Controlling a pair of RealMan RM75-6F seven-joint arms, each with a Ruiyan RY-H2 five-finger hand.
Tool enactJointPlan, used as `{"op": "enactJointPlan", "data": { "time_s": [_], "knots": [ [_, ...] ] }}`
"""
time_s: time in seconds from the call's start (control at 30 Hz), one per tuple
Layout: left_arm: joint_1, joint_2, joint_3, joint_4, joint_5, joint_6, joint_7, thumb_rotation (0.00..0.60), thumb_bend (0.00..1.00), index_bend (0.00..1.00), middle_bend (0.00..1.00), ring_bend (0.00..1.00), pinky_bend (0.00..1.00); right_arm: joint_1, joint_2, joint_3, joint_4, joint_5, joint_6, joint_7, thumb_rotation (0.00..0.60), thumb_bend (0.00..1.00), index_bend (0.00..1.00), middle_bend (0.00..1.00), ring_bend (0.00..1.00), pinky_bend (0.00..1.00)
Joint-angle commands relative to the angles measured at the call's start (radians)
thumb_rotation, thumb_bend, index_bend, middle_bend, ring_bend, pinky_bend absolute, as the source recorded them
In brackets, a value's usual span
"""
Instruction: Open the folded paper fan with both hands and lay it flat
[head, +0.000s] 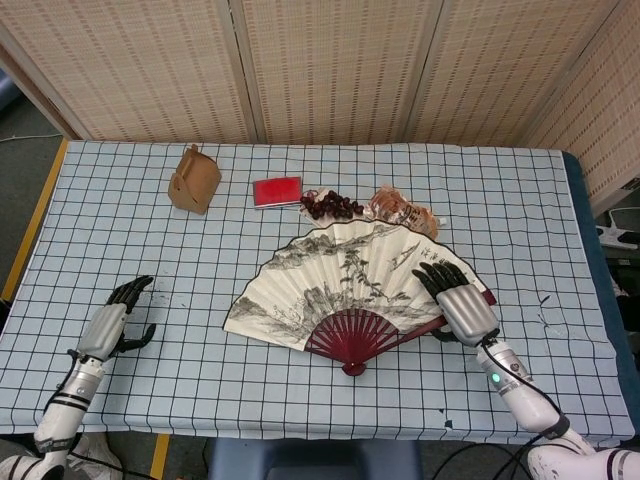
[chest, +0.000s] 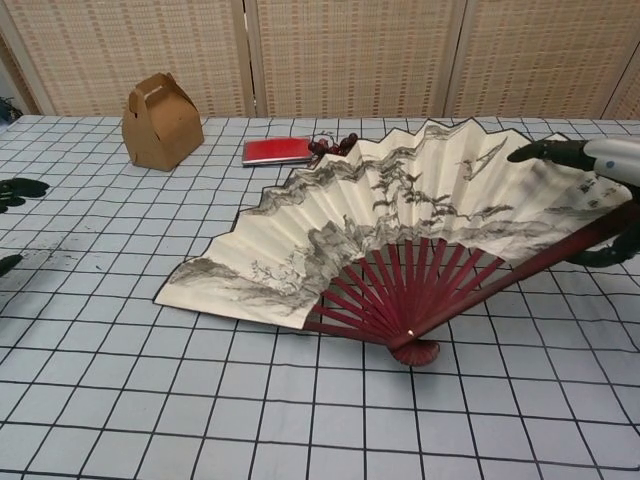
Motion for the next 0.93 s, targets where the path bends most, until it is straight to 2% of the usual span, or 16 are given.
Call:
{"op": "enactJointPlan", "data": {
  "time_s": [0.03, 0.17, 0.27, 0.37, 0.47, 0.53, 0.67, 0.8, 0.87, 0.93],
  "knots": [
    [0.047, 0.063, 0.036, -0.065, 0.038, 0.069, -0.003, 0.599, 0.43, 0.0, 0.0, 0.0, 0.03, 0.001, 0.07, -0.049, -0.053, 0.024, -0.061, -0.067, 0.6, 0.14, 0.0, 0.0, 0.0, 0.0],
    [0.082, 0.112, 0.046, -0.141, 0.06, 0.132, -0.034, 0.6, 0.43, 0.0, 0.0, 0.0, 0.03, 0.016, 0.116, -0.095, -0.089, 0.075, -0.141, -0.15, 0.6, 0.11, 0.0, 0.0, 0.0, 0.0],
    [0.093, 0.13, 0.057, -0.179, 0.085, 0.159, -0.039, 0.6, 0.43, 0.0, 0.0, 0.0, 0.03, 0.016, 0.108, -0.097, -0.081, 0.092, -0.142, -0.174, 0.6, 0.11, 0.0, 0.0, 0.0, 0.0],
    [0.106, 0.149, 0.06, -0.211, 0.097, 0.188, -0.037, 0.6, 0.43, 0.0, 0.0, 0.0, 0.04, 0.007, 0.116, -0.088, -0.102, 0.087, -0.127, -0.147, 0.6, 0.1, 0.0, 0.0, 0.0, 0.0],
    [0.133, 0.189, 0.063, -0.253, 0.113, 0.243, -0.007, 0.6, 0.44, 0.0, 0.0, 0.0, 0.04, -0.053, 0.15, -0.068, -0.143, -0.013, 0.012, -0.065, 0.6, 0.1, 0.0, 0.0, 0.0, 0.0],
    [0.16, 0.227, 0.068, -0.284, 0.124, 0.293, 0.061, 0.6, 0.44, 0.0, 0.0, 0.0, 0.04, -0.128, 0.17, -0.066, -0.151, -0.117, 0.174, -0.006, 0.6, 0.1, 0.0, 0.0, 0.0, 0.0],
    [0.21, 0.303, 0.064, -0.358, 0.124, 0.38, 0.26, 0.6, 0.45, 0.0, 0.0, 0.0, 0.04, -0.297, 0.192, -0.111, -0.099, -0.278, 0.465, 0.029, 0.6, 0.1, 0.0, 0.0, 0.0, 0.0],
    [0.253, 0.312, 0.042, -0.385, 0.106, 0.463, 0.431, 0.6, 0.45, 0.0, 0.0, 0.0, 0.04, -0.417, 0.209, -0.138, -0.058, -0.288, 0.603, 0.057, 0.6, 0.1, 0.0, 0.0, 0.0, 0.0],
    [0.263, 0.322, 0.042, -0.405, 0.101, 0.471, 0.46, 0.6, 0.45, 0.0, 0.0, 0.0, 0.05, -0.449, 0.207, -0.129, -0.025, -0.269, 0.634, 0.105, 0.6, 0.1, 0.0, 0.0, 0.0, 0.0],
    [0.264, 0.319, 0.037, -0.404, 0.11, 0.479, 0.49, 0.6, 0.45, 0.0, 0.0, 0.0, 0.07, -0.458, 0.217, -0.12, -0.005, -0.238, 0.616, 0.142, 0.6, 0.1, 0.0, 0.0, 0.0, 0.0]
  ]
}}
